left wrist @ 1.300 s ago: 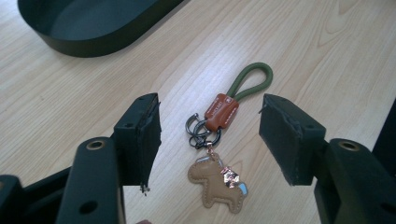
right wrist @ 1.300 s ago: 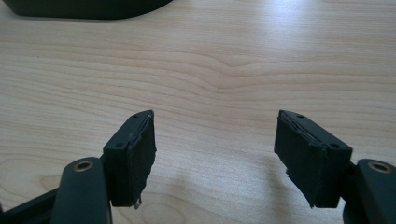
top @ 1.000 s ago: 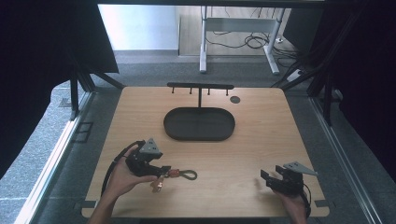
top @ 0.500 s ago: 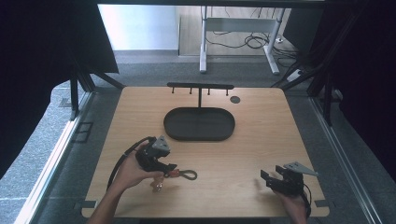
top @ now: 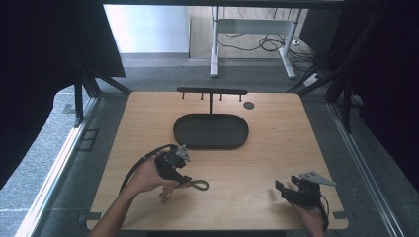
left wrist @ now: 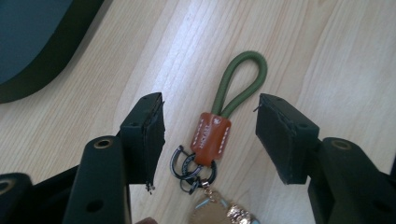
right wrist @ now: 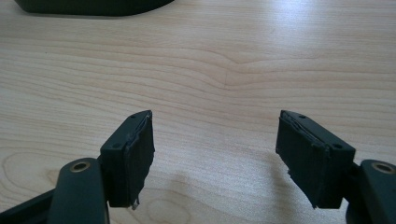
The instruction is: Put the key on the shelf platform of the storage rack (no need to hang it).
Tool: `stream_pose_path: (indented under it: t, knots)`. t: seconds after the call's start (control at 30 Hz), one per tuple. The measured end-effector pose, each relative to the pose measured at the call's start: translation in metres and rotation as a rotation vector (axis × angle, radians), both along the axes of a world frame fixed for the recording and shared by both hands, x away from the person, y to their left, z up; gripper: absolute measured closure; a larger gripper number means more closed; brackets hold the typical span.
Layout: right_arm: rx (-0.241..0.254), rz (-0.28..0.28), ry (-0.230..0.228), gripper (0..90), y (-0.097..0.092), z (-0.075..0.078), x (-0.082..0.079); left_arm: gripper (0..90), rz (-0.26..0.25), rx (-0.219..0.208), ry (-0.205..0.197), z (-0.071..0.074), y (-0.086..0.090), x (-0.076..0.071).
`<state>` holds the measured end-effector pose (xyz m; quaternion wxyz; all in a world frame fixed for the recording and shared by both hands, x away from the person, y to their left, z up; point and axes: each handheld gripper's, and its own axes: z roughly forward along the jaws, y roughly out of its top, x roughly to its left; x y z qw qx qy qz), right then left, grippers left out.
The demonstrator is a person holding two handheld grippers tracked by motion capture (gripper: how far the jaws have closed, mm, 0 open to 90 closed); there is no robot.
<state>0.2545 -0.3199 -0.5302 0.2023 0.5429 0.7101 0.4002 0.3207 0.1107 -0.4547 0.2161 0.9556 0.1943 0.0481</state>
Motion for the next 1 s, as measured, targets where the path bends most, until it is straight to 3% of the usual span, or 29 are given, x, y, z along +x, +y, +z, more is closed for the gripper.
stream_pose_path:
  t: [0.13,0.53,0.7,1.0]
  knots:
    - [0.003,-0.003,0.001,28.1,-0.001,0.0,0.0,44.2,-0.026,0.034,0.002,-0.004,-0.004,0.0]
    - [0.004,-0.004,0.005,28.1,-0.001,0.0,0.0,49.4,-0.059,0.132,0.083,-0.037,-0.01,0.002]
    - [0.007,-0.008,0.003,28.1,-0.001,0.0,0.0,52.5,-0.068,0.151,0.105,-0.046,-0.011,0.005]
    - [0.005,-0.01,0.01,28.2,-0.002,0.0,0.0,61.6,-0.07,0.166,0.124,-0.047,-0.013,0.01]
